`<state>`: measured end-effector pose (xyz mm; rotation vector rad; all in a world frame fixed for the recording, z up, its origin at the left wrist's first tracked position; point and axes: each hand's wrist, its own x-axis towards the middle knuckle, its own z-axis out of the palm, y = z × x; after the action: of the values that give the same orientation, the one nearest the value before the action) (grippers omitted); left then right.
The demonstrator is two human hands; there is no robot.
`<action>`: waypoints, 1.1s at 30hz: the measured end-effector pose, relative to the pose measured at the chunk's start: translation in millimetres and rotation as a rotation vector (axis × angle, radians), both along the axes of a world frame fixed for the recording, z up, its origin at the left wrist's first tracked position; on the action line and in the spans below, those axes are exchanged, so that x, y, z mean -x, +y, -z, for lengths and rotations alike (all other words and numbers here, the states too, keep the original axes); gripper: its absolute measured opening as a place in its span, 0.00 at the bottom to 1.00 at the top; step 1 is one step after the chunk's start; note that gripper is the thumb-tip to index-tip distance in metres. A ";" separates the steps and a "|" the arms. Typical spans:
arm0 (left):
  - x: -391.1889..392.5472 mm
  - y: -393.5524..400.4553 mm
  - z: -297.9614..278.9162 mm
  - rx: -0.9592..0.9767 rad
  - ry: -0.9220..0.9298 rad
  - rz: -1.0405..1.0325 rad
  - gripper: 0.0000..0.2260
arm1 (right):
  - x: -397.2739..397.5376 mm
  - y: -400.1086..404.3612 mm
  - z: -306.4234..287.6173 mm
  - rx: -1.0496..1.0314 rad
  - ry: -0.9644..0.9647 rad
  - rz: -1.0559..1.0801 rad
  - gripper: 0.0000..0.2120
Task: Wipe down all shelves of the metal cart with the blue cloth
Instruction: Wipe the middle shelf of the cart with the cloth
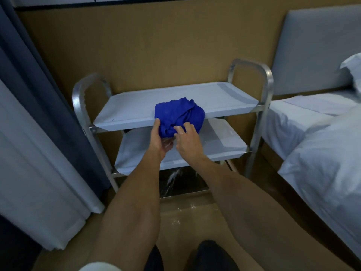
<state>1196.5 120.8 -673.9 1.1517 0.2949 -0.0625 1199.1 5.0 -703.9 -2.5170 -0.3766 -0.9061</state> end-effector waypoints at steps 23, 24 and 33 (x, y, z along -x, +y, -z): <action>6.0 14.7 103.4 -0.400 0.357 0.106 0.14 | 12.2 10.0 146.9 -0.855 0.980 0.190 0.11; 4.2 8.8 98.9 -0.399 0.352 0.110 0.13 | 8.5 9.5 146.6 -0.986 1.046 0.169 0.11; -36.6 -101.9 55.7 -0.244 0.173 0.201 0.15 | -43.7 -70.4 108.0 -1.560 0.796 0.142 0.14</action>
<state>1233.1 18.9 -729.6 1.4198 0.3457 -0.3118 1242.9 -65.4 -811.9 -1.1930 0.5807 0.0038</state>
